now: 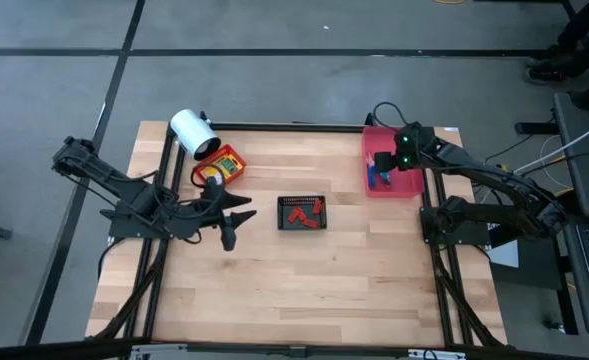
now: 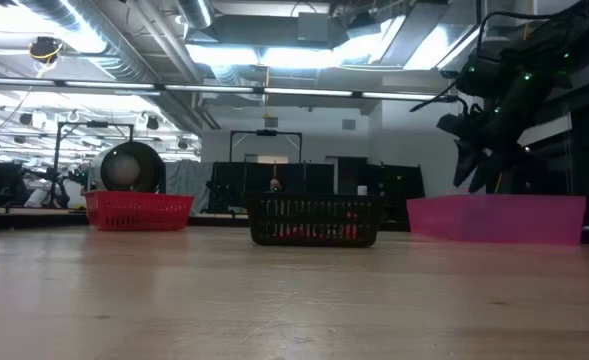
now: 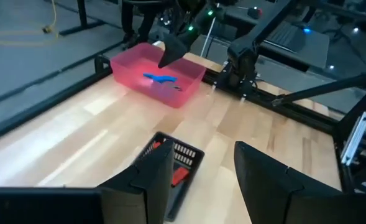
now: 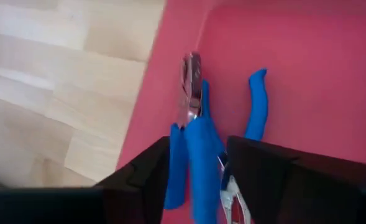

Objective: Pick & Place School Supplies
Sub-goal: Put the blue hole puncher into the large red bin, then return to Home Position

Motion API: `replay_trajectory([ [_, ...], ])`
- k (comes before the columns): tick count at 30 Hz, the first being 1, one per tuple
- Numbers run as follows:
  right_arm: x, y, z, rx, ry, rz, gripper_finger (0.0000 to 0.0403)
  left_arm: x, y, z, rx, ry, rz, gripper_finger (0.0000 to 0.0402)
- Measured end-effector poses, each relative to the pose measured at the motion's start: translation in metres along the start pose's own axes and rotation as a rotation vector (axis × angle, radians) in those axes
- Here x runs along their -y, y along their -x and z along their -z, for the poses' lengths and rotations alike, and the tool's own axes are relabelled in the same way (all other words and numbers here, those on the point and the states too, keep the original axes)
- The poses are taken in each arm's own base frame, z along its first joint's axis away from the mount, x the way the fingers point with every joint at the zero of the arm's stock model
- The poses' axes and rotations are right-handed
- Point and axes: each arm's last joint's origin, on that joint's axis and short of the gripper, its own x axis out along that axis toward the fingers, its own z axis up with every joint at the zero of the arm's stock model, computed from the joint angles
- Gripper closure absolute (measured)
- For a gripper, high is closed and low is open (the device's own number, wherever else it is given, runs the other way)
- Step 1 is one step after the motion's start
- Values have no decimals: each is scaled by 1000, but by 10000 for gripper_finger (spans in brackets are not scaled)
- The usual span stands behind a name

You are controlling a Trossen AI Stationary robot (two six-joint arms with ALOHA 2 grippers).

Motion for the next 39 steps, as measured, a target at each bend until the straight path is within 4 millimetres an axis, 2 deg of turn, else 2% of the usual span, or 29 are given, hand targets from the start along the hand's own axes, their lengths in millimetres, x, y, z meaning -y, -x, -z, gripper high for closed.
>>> replay_trajectory([
  [4,-3,8,-2,57,50,-47,214,-2,2,-2,10,-64,-4,235],
  [8,-8,30,-1,152,114,-137,207,-6,3,3,-14,-126,27,235],
  [11,-10,49,4,232,126,-190,212,-23,2,28,-84,-114,50,239],
  [17,-10,87,17,376,135,-326,225,-66,13,100,-110,129,163,252],
  [20,-9,101,24,429,146,-385,229,-80,5,132,-122,200,214,253],
  [22,-8,110,28,463,155,-434,230,-87,-4,144,-96,212,222,253],
  [25,-5,120,34,495,142,-486,229,-97,-17,141,6,180,206,253],
  [28,-3,127,38,520,131,-522,229,-112,-27,135,37,97,175,253],
  [33,-1,133,42,541,95,-559,229,-132,-30,126,25,35,205,254],
  [39,-2,136,45,513,94,-611,229,-153,-20,153,65,99,239,254],
])
